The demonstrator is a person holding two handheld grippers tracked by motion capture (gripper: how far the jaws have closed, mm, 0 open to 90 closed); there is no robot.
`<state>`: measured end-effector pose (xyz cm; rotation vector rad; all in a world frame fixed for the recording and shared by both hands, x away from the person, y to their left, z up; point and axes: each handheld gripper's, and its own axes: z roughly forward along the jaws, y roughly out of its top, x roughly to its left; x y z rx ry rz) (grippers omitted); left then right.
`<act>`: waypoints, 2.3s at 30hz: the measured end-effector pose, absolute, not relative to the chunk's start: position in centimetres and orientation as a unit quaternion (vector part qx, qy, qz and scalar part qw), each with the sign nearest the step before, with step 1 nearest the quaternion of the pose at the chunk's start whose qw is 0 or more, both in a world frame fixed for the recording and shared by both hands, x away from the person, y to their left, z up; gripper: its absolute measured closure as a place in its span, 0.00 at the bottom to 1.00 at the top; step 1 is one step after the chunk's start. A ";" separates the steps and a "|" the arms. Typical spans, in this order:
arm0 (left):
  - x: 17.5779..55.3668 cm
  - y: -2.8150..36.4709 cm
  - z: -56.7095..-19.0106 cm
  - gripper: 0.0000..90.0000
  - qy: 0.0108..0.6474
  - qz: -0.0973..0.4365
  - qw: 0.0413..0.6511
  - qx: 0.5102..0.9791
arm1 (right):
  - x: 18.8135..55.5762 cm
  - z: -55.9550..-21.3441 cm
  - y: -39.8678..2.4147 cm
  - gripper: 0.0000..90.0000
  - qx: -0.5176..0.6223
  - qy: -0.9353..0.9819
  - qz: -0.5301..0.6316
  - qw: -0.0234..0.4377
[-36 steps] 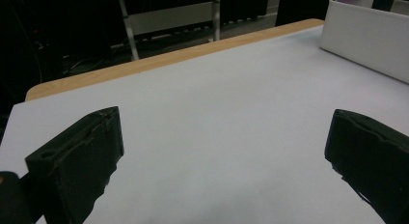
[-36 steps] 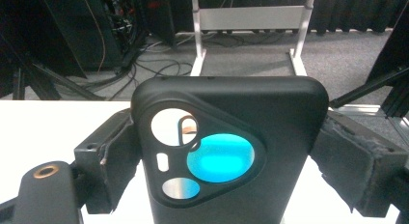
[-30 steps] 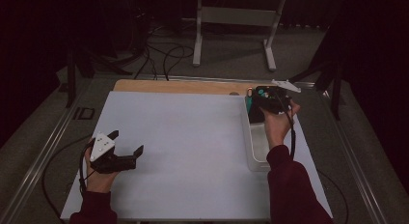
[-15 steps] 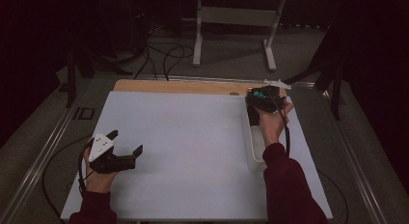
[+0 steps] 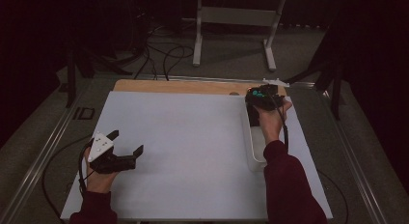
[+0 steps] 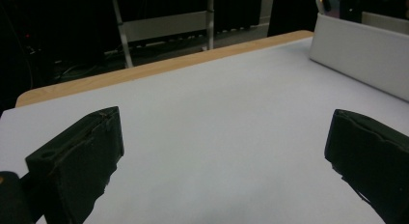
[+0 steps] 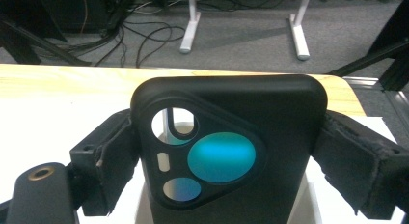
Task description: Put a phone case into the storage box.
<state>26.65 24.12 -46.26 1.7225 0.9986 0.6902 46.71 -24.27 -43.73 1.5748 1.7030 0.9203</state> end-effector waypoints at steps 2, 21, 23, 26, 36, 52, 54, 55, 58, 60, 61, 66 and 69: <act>26.7 24.1 -46.3 0.01 0.412 0.284 0.494 0.712 | 46.7 -43.7 -24.5 0.09 0.601 0.641 0.357 0.317; 26.7 23.9 -46.3 0.01 0.410 0.280 0.494 0.714 | 44.7 -42.5 -24.7 0.08 0.575 0.635 0.401 0.326; 26.7 23.9 -46.3 0.00 0.411 0.280 0.493 0.714 | 44.3 -42.3 -24.6 0.08 0.570 0.636 0.406 0.327; 26.7 23.9 -46.3 0.00 0.412 0.279 0.492 0.715 | 43.3 -42.0 -24.2 0.08 0.557 0.640 0.412 0.332; 26.8 23.8 -46.4 0.00 0.411 0.269 0.492 0.719 | 39.7 -41.8 -23.9 0.08 0.514 0.662 0.443 0.318; 26.7 23.9 -46.5 0.00 0.412 0.266 0.488 0.722 | 33.7 -42.9 -24.9 0.08 0.472 0.680 0.474 0.300; 26.7 23.9 -46.5 0.00 0.413 0.264 0.488 0.722 | 32.8 -43.1 -25.2 0.09 0.468 0.673 0.485 0.303; 26.7 23.9 -46.5 0.00 0.413 0.264 0.488 0.722 | 32.8 -43.1 -25.2 0.09 0.468 0.673 0.485 0.303; 26.6 24.0 -46.5 0.00 0.413 0.262 0.489 0.722 | 31.3 -43.6 -25.2 0.09 0.455 0.677 0.496 0.296; 26.6 24.0 -46.5 0.00 0.412 0.261 0.489 0.723 | 30.6 -44.1 -25.3 0.09 0.453 0.677 0.500 0.295; 26.6 24.1 -46.5 0.00 0.412 0.261 0.489 0.723 | 30.3 -44.3 -25.3 0.09 0.448 0.679 0.499 0.299; 26.4 24.3 -46.5 0.00 0.412 0.260 0.493 0.721 | 28.7 -44.5 -25.3 0.09 0.427 0.682 0.510 0.303; 26.3 24.4 -46.6 0.00 0.412 0.261 0.495 0.719 | 28.3 -44.7 -25.3 0.09 0.418 0.690 0.507 0.303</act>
